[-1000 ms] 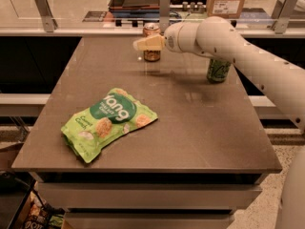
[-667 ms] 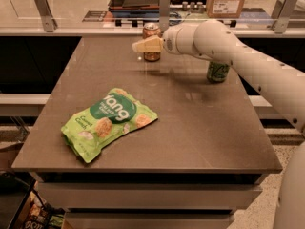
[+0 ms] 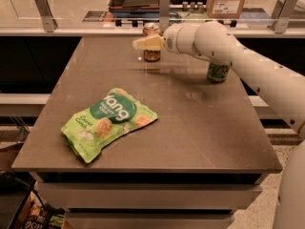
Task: Move orange can near green rice chip bag
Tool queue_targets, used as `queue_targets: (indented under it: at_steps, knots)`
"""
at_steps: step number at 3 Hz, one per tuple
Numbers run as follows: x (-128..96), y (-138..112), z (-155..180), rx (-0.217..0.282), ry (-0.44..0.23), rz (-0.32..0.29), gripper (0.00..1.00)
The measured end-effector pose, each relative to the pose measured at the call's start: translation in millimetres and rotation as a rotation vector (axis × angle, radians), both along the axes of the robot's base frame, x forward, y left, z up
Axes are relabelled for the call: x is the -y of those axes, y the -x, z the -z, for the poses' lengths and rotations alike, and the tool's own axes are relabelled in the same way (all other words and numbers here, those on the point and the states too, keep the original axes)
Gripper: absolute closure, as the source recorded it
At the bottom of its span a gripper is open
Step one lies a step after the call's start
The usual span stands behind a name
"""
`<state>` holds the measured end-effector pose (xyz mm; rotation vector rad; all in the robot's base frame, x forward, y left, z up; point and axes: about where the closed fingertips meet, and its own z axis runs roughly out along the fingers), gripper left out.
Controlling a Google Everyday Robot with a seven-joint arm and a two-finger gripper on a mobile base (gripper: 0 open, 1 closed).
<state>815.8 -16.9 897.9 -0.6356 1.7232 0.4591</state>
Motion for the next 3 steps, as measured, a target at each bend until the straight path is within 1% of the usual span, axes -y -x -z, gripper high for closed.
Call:
queue_targets:
  at_steps: [1,3]
  knots:
    - [-2.7,0.0,0.9,-0.001,0.000,-0.004,0.18]
    - [-7.6,0.1,2.7,-0.004,-0.001,-0.010,0.64]
